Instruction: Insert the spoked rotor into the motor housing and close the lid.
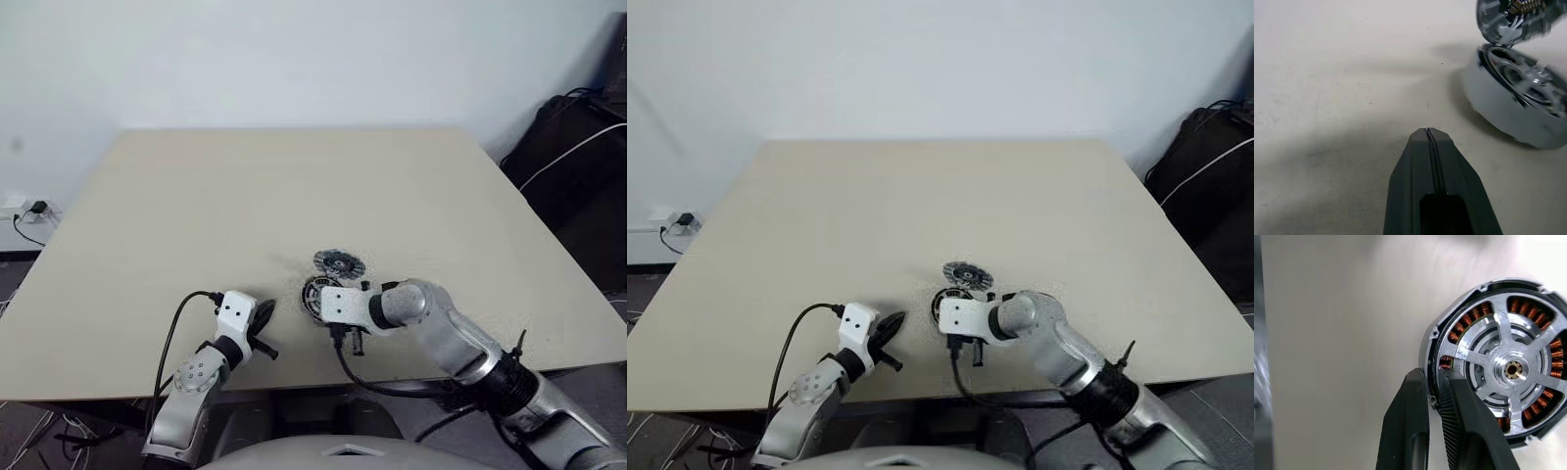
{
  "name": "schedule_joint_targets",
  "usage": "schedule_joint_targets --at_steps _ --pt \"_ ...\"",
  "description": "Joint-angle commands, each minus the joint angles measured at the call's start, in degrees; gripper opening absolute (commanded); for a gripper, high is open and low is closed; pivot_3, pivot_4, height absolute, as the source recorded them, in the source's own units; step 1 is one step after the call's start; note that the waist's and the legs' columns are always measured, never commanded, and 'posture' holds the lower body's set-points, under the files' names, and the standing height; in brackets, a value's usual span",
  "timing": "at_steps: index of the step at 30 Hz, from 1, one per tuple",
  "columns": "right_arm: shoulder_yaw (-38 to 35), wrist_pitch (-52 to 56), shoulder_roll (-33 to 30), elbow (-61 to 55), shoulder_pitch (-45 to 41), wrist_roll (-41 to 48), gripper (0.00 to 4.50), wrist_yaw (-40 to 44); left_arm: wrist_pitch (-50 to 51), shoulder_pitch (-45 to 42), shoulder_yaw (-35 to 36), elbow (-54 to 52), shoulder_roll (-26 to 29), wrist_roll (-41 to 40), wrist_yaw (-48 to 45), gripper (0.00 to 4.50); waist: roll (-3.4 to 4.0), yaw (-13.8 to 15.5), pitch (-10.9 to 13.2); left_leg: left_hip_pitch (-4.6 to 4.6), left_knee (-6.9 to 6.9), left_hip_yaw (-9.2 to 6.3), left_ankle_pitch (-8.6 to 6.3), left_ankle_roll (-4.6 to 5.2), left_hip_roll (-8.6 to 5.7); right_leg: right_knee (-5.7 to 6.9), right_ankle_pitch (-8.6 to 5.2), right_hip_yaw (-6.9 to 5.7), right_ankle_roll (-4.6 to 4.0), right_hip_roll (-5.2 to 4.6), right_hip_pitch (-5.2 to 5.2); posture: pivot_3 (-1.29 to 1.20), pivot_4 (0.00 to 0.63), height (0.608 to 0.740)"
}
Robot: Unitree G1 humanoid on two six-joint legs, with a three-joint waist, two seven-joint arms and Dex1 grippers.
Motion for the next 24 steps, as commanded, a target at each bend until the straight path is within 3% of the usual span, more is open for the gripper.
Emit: schedule_joint_targets --at_steps 1,9,16,24 --pt "-6.7 14.6 5.1 -4.8 -0.5 3.5 0.08 -4.3 -1.5 -0.6 0.0 -0.7 -0.3 -0.4 0.0 0.0 0.02 0.1 0.0 -0.02 0.01 -0.01 0.0 0.0 0.0 0.0 0.02 -0.01 -0.03 -0.01 0.0 0.0 0.0 0.74" --pt "-12.0 30.1 11.4 -8.6 1.0 7.7 0.08 -15.0 -1.5 -0.3 -0.1 -0.5 -0.3 -0.4 -0.2 0.0 0.08 0.2 0.0 -0.07 0.0 -0.01 -0.03 0.03 -0.11 -0.04 0.05 0.0 0.04 -0.09 -0.01 0.0 0.0 0.74" --pt "-22.3 44.3 15.8 -13.4 -3.1 13.7 0.08 -19.5 -1.5 -0.7 -0.7 0.1 -0.4 -0.4 -0.8 0.0 0.19 0.0 0.0 -0.08 0.0 0.0 -0.02 0.01 -0.1 -0.03 0.05 0.0 0.07 -0.08 -0.03 0.0 0.0 0.74" --pt "-29.5 45.8 18.2 -15.0 -3.1 24.7 0.08 -23.2 -1.9 -1.7 -1.2 1.3 -0.7 -0.4 -1.3 0.0 0.25 -0.4 0.1 -0.1 -0.12 0.0 -0.02 0.01 -0.09 -0.03 0.01 -0.03 0.01 -0.01 -0.11 0.0 0.0 0.74"
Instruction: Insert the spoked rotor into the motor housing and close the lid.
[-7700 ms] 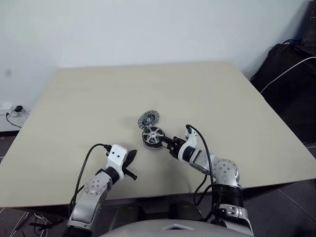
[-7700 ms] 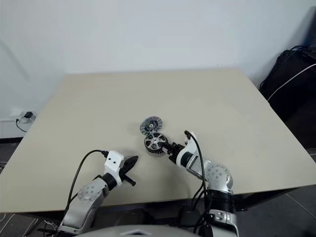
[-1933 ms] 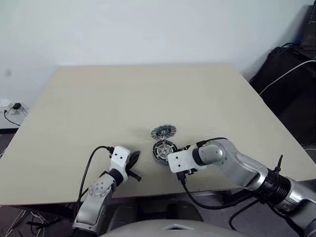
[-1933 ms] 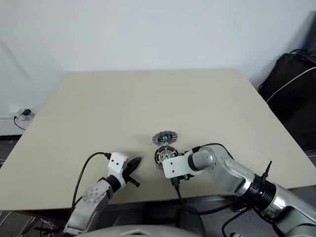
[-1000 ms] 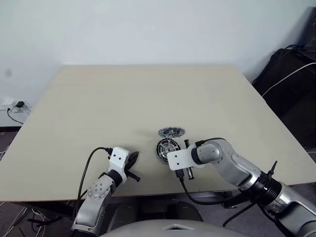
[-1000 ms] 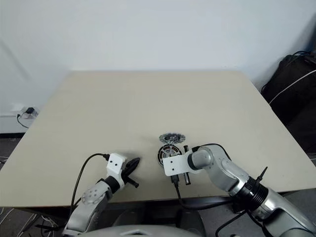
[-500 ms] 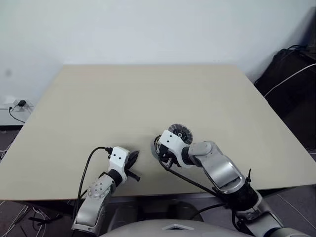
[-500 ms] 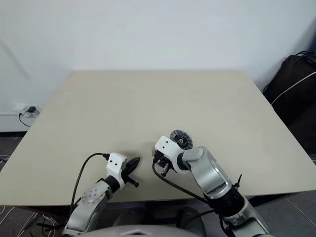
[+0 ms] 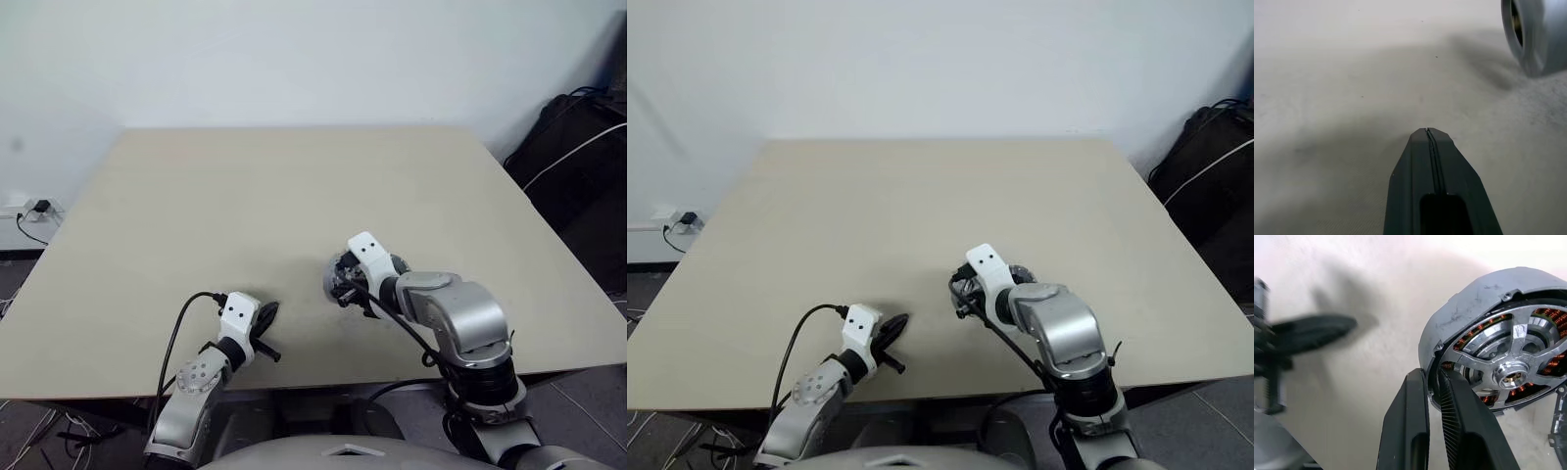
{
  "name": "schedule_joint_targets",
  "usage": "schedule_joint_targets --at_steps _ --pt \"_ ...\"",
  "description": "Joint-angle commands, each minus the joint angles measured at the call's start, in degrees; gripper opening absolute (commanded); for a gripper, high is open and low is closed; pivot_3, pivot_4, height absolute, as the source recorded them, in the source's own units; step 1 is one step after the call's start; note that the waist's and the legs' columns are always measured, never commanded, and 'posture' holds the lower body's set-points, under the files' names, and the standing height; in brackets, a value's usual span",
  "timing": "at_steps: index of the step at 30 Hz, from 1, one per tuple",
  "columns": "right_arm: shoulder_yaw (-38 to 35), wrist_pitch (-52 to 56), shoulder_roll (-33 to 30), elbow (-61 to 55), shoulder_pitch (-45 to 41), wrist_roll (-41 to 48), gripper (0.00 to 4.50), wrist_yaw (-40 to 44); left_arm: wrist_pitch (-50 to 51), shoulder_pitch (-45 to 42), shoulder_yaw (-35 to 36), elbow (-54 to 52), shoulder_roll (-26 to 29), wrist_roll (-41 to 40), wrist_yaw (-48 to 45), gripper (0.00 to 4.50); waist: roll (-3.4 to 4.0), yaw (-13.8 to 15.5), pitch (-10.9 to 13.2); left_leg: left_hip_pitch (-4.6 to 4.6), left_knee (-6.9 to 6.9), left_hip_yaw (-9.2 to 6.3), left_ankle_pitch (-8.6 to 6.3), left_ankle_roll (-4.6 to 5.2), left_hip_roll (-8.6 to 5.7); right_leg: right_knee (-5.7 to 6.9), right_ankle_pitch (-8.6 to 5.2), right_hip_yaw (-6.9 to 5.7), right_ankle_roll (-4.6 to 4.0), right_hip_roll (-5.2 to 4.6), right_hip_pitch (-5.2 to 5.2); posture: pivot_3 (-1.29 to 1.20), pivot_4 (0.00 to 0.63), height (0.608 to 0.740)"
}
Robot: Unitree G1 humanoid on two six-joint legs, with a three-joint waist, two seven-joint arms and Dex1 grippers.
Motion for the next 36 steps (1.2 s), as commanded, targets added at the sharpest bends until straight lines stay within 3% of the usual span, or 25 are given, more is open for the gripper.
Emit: schedule_joint_targets --at_steps 1,11,16,24,30,36 --pt "-3.4 0.6 1.9 -2.2 -1.2 5.9 0.08 -2.4 -1.7 -0.8 -0.3 -0.4 -0.5 -0.4 -0.2 0.0 0.01 -0.3 0.0 0.0 -0.01 0.0 0.0 0.0 0.01 0.0 -0.01 -0.01 -0.01 0.02 0.0 0.0 0.0 0.74" --pt "-10.5 0.6 3.2 3.5 -0.7 25.3 0.08 -17.5 -1.9 0.3 0.3 -1.0 -0.4 -0.5 -0.1 0.0 0.02 -0.9 0.0 0.0 -0.04 0.02 0.01 -0.01 -0.01 -0.03 0.02 0.05 0.04 0.0 0.02 0.0 0.0 0.74" --pt "-10.5 0.6 -1.3 5.5 -0.8 37.8 0.08 -27.4 -1.8 0.7 0.6 -1.4 -0.2 -0.5 0.1 0.0 0.08 -1.2 0.1 0.01 -0.12 0.02 0.01 -0.02 -0.01 -0.03 0.01 0.04 0.0 0.01 0.0 0.0 0.0 0.74" --pt "-7.7 0.6 -6.6 9.5 -0.4 49.5 0.08 -38.5 -1.7 0.8 0.8 -1.6 -0.2 -0.5 0.3 0.0 0.13 -1.2 0.0 0.04 -0.16 0.02 0.01 0.0 0.0 -0.03 -0.03 0.03 -0.05 0.03 0.01 0.0 0.0 0.74" --pt "-7.1 0.6 -3.3 14.6 -1.7 50.9 0.08 -43.4 -1.6 0.6 0.6 -1.7 -0.3 -0.5 0.4 0.0 0.12 -1.2 0.0 0.1 -0.14 0.04 0.01 0.02 0.01 -0.03 0.02 0.05 0.06 0.04 0.08 0.0 0.0 0.74" --pt "-8.0 0.5 1.3 21.5 -5.8 43.8 0.08 -43.2 -1.4 0.5 0.6 -1.7 -0.3 -0.4 0.4 0.0 0.16 -1.2 0.0 0.11 -0.14 0.05 0.01 0.02 0.01 -0.03 0.09 0.06 0.17 0.07 0.07 0.0 0.0 0.74"
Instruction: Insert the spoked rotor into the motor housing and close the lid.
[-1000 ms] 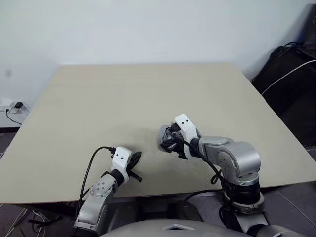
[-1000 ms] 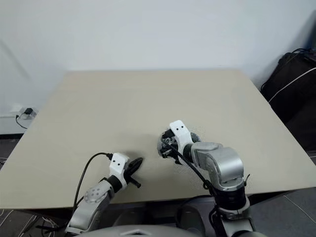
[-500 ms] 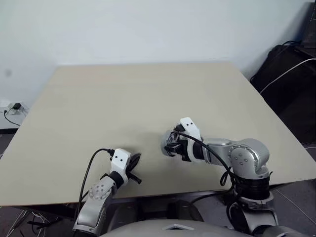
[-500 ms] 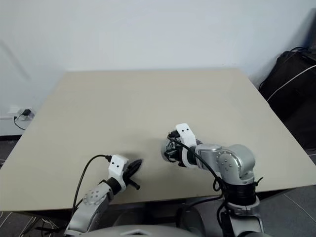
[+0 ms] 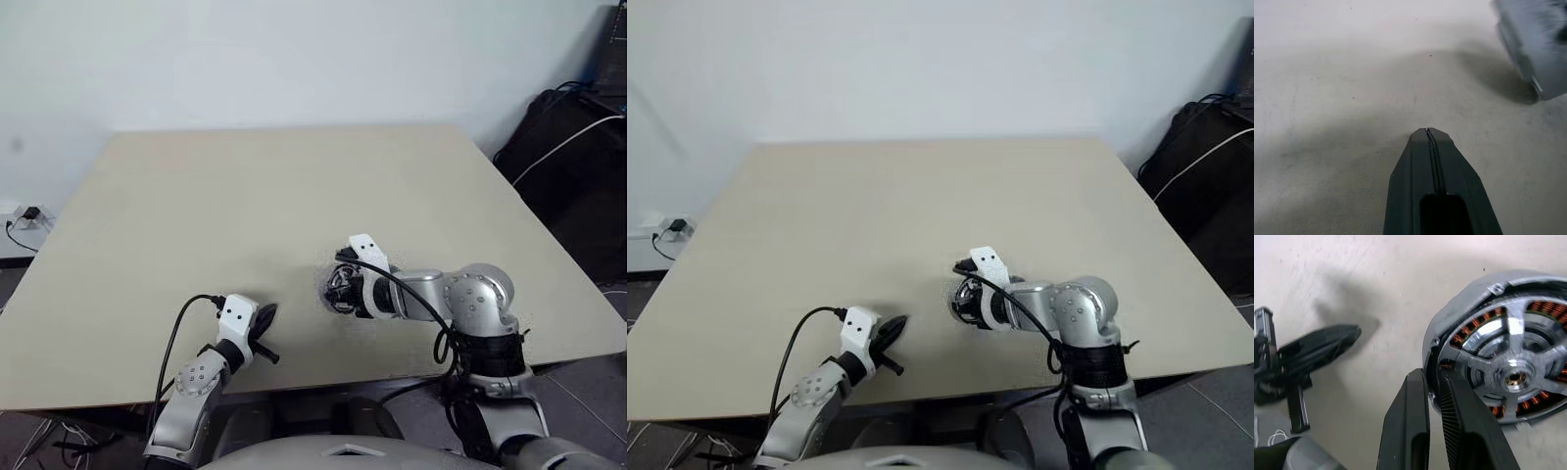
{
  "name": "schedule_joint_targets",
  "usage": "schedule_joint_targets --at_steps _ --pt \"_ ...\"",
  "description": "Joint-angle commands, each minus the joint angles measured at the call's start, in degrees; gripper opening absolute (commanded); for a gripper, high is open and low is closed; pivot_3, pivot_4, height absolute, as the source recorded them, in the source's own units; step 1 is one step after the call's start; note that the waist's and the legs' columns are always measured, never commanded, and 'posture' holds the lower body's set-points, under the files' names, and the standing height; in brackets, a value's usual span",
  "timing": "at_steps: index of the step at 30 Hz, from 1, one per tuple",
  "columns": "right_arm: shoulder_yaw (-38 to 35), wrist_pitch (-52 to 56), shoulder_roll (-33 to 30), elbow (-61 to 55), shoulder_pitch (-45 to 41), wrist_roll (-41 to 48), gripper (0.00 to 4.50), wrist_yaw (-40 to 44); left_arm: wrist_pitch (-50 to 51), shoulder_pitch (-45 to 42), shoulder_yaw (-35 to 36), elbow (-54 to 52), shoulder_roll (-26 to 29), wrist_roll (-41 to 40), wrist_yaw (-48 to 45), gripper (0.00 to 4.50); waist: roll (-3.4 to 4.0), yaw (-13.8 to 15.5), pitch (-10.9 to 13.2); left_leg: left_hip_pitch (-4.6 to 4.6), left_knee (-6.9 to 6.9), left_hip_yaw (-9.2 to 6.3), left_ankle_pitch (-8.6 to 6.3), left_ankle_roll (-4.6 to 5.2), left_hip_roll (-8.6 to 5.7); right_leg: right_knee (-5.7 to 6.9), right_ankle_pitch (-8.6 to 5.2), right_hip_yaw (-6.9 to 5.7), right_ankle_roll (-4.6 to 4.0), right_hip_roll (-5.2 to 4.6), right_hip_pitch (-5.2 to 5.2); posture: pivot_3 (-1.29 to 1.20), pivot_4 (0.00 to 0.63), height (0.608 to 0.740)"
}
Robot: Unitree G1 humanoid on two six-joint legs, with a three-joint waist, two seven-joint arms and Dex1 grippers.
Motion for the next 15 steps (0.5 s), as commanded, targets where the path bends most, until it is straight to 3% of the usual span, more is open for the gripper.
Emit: schedule_joint_targets --at_steps 1,15 --pt "0.2 0.3 2.6 3.0 -1.5 -4.0 0.08 0.9 -0.6 -0.6 0.0 -1.9 -0.3 -0.4 0.2 0.0 0.04 0.0 0.0 0.0 -0.01 0.0 0.0 0.0 0.0 0.0 0.02 0.0 0.02 0.01 0.0 0.0 0.0 0.74" --pt "2.4 -5.6 10.6 8.4 -1.1 -15.8 0.08 6.2 -0.5 -0.5 0.1 -2.0 0.0 -0.5 0.3 0.0 0.1 -0.3 -0.3 0.11 -0.06 0.0 0.05 -0.1 0.03 0.01 -0.02 0.02 0.01 0.03 0.04 0.0 0.0 0.74"
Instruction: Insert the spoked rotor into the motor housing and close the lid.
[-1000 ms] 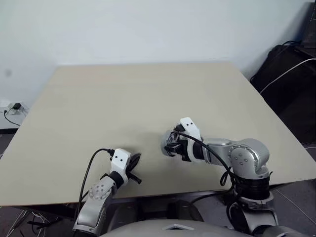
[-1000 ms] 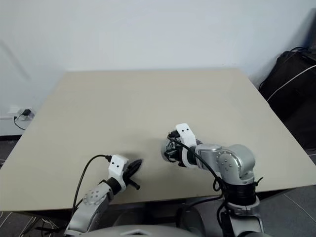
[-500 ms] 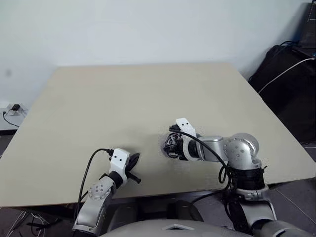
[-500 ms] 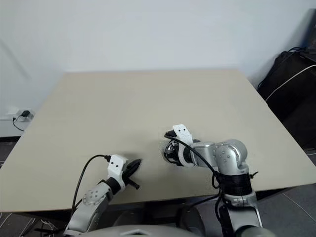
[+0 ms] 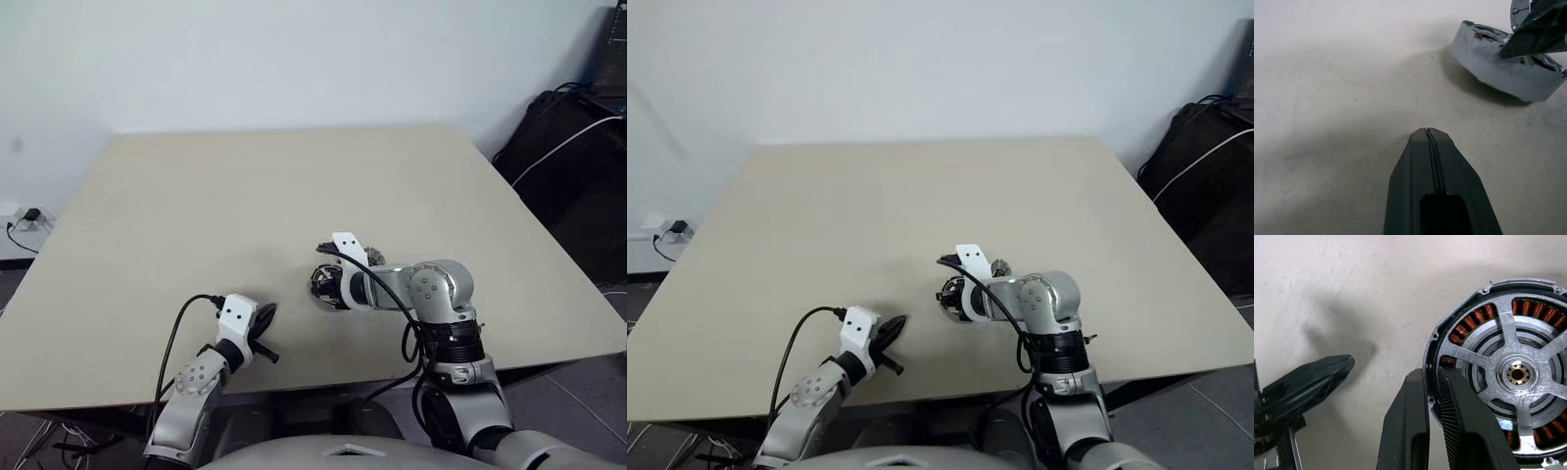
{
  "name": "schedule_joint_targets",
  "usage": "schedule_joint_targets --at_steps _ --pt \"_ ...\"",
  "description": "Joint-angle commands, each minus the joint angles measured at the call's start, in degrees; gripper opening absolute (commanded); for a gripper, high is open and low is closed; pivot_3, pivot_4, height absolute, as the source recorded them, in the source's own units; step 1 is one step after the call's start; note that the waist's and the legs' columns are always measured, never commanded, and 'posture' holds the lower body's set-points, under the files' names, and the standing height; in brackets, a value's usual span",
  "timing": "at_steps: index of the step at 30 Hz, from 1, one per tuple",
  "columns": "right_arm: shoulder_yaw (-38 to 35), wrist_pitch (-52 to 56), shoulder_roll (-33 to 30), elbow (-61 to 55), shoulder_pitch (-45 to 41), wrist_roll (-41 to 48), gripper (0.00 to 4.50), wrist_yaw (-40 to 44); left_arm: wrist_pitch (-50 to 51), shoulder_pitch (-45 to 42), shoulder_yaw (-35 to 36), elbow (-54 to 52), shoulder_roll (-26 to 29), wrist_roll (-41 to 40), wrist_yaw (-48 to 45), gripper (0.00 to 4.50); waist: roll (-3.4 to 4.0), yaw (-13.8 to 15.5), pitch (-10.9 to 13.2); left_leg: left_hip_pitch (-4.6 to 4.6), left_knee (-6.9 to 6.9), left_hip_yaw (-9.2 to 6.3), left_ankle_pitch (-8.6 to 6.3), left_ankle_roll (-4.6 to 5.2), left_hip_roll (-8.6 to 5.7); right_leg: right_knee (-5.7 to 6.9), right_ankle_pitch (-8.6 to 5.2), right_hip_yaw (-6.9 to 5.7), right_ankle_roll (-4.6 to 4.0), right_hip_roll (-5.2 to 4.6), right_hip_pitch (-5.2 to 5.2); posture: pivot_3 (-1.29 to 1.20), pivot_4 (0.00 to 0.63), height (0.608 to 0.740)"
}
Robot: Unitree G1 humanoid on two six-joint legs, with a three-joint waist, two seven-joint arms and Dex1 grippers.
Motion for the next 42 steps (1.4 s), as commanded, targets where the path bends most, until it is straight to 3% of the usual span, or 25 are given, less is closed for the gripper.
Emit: schedule_joint_targets --at_steps 1,2,8,17,22,27,32,42 --pt "1.3 -1.7 1.9 1.4 0.6 -1.6 0.08 2.4 -0.5 -0.6 0.0 -2.1 -0.1 -0.5 -0.1 0.0 0.01 -0.2 0.0 0.01 0.0 0.0 0.0 0.0 0.01 0.0 0.0 0.0 0.0 0.0 0.0 0.0 0.0 0.74" --pt "1.4 -2.5 2.5 1.4 0.6 -1.9 0.08 3.1 -0.5 -0.6 -0.1 -2.1 -0.1 -0.5 -0.1 0.0 0.02 -0.4 0.0 0.01 -0.01 0.0 0.0 -0.01 0.01 0.0 0.0 0.0 0.0 0.01 0.0 0.0 0.0 0.74" --pt "-1.5 -2.0 6.8 -0.7 0.0 -1.6 2.02 5.6 -0.4 -0.7 -0.1 -2.1 0.1 -0.5 -0.3 0.0 0.06 -0.6 0.0 -0.03 -0.09 0.01 0.03 -0.05 0.03 0.04 0.01 0.0 -0.01 0.04 -0.07 0.0 0.0 0.74" --pt "-10.5 2.6 14.0 -7.9 -2.1 1.5 2.02 7.7 -0.1 -0.7 -0.3 -2.2 0.1 -0.5 -0.5 0.0 0.11 -0.3 0.0 -0.05 -0.09 0.01 0.01 -0.04 0.0 -0.03 0.01 0.05 -0.01 0.01 -0.08 0.0 0.0 0.74" --pt "-14.5 -5.6 17.7 -14.0 -1.7 5.7 2.02 9.3 0.0 -0.8 -0.3 -2.2 0.2 -0.5 -0.8 0.0 0.18 -0.3 0.1 -0.09 -0.12 0.01 0.01 -0.03 -0.01 -0.03 0.01 0.04 -0.01 0.02 -0.12 0.0 0.0 0.74" --pt "-16.2 -17.9 17.3 -19.5 -0.1 8.4 2.02 9.0 0.1 -0.8 -0.3 -2.2 0.3 -0.5 -1.1 0.0 0.24 -0.4 0.1 -0.08 -0.18 0.01 0.02 -0.05 0.0 -0.03 0.0 0.03 0.0 0.06 -0.14 0.0 0.0 0.74" --pt "-13.4 -27.3 12.5 -25.2 2.5 7.6 2.02 9.8 0.3 -1.2 -0.5 -2.0 0.4 -0.4 -1.4 0.0 0.25 -0.4 0.1 -0.09 -0.19 0.02 0.02 -0.05 0.0 -0.03 0.0 0.05 0.0 0.06 -0.14 0.0 0.0 0.74" --pt "-11.6 -30.2 10.3 -26.6 5.2 10.8 2.02 7.4 0.6 -2.8 -1.0 -1.0 0.6 -0.4 -2.4 0.0 0.25 -0.3 0.1 -0.05 -0.18 0.03 0.04 -0.07 0.0 -0.04 -0.03 0.08 -0.06 0.05 -0.11 0.0 0.0 0.74"
